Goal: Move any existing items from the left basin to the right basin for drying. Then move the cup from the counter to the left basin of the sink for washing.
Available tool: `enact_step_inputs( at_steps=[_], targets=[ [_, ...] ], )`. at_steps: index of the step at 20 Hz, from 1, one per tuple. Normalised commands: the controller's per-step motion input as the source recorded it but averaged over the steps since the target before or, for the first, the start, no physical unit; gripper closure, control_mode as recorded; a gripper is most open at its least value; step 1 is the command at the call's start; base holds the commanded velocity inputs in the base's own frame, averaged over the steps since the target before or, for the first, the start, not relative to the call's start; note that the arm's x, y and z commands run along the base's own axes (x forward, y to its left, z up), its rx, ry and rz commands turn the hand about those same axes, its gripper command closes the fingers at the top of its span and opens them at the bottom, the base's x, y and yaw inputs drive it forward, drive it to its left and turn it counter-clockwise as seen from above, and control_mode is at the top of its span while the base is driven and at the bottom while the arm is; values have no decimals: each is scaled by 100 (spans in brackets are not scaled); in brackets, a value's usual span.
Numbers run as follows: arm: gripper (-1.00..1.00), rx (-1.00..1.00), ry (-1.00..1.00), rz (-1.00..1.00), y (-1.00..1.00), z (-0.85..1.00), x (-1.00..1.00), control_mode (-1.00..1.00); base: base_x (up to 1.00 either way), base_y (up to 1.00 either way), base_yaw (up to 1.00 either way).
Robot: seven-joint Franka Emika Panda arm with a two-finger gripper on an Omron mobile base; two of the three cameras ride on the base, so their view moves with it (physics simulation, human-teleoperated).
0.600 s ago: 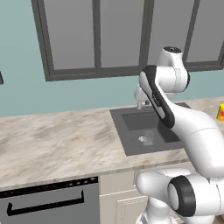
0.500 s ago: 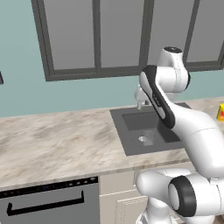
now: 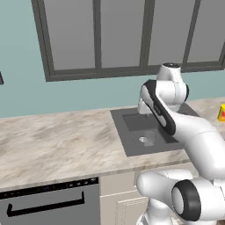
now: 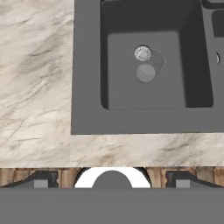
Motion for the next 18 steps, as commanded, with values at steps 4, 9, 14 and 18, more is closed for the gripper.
enact_step_inputs(
  at_steps=[4,9,14,18],
  targets=[
    [-100,3,0,-10,-67,-61,7,-100,0,0,0],
    [-100,9,4,-11,-88,-41,13,-100,0,0,0],
    [-100,5,2,-4,-39,-44,37,-100,0,0,0],
    [-100,4,3,0,-15,-66,50,-100,0,0,0]
  ],
)
